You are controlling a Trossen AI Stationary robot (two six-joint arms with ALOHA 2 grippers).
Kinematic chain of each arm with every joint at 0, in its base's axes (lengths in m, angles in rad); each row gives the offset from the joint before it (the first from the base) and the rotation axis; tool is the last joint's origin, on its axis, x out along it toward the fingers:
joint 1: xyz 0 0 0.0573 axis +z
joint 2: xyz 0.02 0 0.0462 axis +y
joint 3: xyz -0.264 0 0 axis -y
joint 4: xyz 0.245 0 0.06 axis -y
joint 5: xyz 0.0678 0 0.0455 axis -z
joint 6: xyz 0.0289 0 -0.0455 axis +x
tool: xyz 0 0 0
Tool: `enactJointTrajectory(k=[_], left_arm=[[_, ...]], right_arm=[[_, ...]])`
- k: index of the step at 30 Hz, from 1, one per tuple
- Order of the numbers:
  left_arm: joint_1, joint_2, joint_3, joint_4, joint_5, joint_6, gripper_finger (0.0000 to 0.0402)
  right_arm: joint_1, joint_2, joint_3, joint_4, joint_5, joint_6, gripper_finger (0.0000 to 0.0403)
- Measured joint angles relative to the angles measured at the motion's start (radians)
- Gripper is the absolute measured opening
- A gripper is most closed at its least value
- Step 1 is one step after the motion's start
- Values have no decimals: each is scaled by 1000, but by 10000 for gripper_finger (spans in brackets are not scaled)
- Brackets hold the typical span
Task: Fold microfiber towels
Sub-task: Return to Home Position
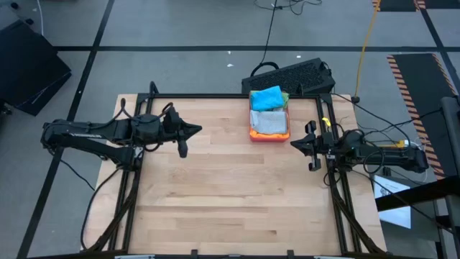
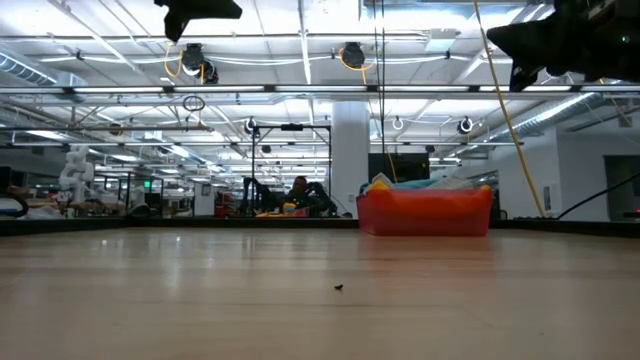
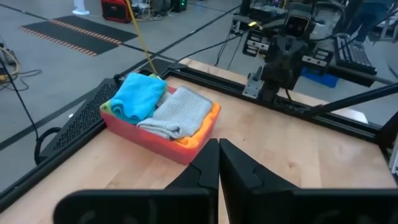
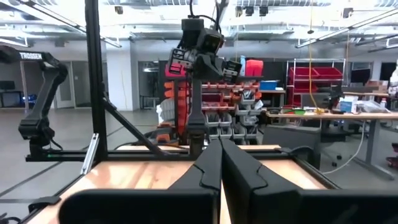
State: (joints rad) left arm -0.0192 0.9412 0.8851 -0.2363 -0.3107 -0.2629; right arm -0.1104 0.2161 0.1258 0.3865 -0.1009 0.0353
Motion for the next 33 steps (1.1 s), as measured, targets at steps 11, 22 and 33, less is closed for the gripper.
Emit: enactJointTrajectory(k=[11,22,33], left_arm=[[76,-4,-7,9,104,18,6],[153,-4,-7,7,124,38,3],[173,-4,-7,7,122,14,6]], right_arm=[[0,-128,-106,19,0,-15,0],[21,-214,-108,-132,0,-47,0],[73,-214,-110,-234,29,-100,0]])
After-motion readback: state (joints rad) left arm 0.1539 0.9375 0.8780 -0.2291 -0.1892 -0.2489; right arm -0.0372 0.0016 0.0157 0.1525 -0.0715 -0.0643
